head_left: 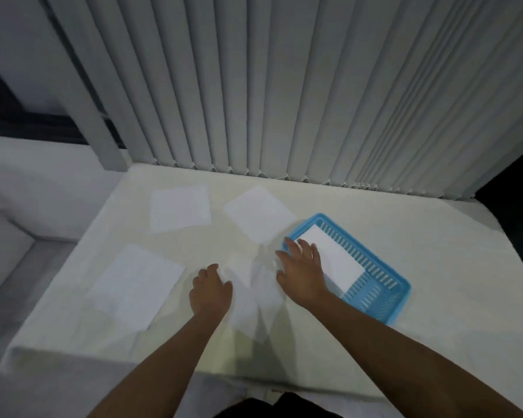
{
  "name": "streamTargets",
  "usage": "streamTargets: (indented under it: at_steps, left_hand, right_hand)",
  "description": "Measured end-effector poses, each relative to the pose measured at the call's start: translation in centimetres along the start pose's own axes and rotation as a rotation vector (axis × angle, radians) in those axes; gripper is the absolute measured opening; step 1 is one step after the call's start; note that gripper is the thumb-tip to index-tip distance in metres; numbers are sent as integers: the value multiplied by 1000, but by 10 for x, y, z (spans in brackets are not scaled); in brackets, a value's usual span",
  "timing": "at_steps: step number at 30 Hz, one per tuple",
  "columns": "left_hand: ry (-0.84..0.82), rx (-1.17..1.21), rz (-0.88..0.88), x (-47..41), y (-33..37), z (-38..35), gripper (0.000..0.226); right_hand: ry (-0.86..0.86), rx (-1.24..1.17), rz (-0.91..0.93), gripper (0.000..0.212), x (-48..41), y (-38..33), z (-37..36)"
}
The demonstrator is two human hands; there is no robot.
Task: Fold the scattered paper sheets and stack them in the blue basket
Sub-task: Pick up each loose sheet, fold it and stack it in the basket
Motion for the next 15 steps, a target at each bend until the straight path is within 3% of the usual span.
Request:
streamTargets:
  at_steps: [6, 11, 15]
  left_hand:
    - [20, 72, 95, 18, -24, -10, 45]
    - [23, 203, 167, 12, -23, -17, 47]
    - [-26, 260, 249, 6, -25, -16, 35]
  right_hand:
    - [-194, 238, 334, 50, -52, -46, -23]
    - [-296, 289, 436, 53, -75, -65, -39]
    - [-338, 232, 479, 60, -86, -66, -45]
Point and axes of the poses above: each hand's wrist, its own x-axis away from the middle knuckle, its own z-axis out of the back of the hand, y = z × x, the point moved 4 cm from there along -x, towards the middle knuckle, and after that the axes turned 7 degrees about -y, right-handed, at the moved point
